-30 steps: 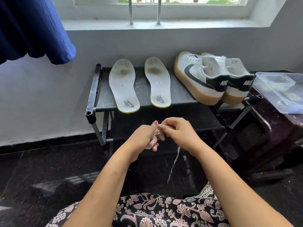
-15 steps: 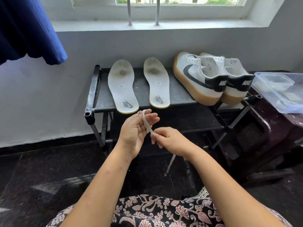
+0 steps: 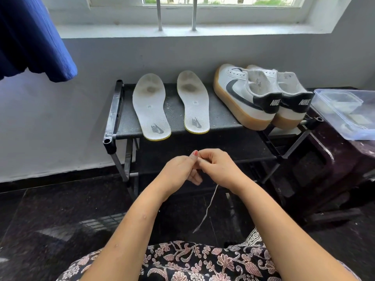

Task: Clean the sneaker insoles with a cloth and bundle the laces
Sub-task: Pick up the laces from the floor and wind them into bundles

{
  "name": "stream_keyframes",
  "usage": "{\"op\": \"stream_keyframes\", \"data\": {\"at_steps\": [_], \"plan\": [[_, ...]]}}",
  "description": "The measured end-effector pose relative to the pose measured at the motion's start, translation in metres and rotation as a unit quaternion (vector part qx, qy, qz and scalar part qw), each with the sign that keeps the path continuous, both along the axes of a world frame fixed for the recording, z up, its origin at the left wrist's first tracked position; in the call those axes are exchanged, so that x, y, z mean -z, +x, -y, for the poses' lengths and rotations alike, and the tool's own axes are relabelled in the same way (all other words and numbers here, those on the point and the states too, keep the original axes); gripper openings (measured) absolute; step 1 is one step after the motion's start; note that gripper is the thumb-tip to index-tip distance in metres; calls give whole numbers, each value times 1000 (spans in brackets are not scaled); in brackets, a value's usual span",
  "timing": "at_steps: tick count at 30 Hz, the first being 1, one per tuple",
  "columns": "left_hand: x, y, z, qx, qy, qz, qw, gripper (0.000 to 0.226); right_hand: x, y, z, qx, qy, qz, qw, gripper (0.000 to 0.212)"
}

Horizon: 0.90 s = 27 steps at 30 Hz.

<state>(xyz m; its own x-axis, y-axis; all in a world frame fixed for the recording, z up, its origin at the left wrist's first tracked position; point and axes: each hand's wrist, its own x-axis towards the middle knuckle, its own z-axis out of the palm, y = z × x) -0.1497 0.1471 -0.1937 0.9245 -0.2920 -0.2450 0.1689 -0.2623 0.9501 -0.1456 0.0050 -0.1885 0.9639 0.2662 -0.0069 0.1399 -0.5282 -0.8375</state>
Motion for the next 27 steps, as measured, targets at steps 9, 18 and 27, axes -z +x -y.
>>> {"op": "stream_keyframes", "data": {"at_steps": [9,18,27], "plan": [[-8,-1,-2,26,-23,-54,998,58,-1,1,2,36,27,19,999,25],[-11,0,-1,-4,-189,-77,979,54,1,4,4,54,-4,8,999,35],[-14,1,-6,-92,-327,-59,939,45,8,0,-4,-7,-72,-50,996,30]]}}
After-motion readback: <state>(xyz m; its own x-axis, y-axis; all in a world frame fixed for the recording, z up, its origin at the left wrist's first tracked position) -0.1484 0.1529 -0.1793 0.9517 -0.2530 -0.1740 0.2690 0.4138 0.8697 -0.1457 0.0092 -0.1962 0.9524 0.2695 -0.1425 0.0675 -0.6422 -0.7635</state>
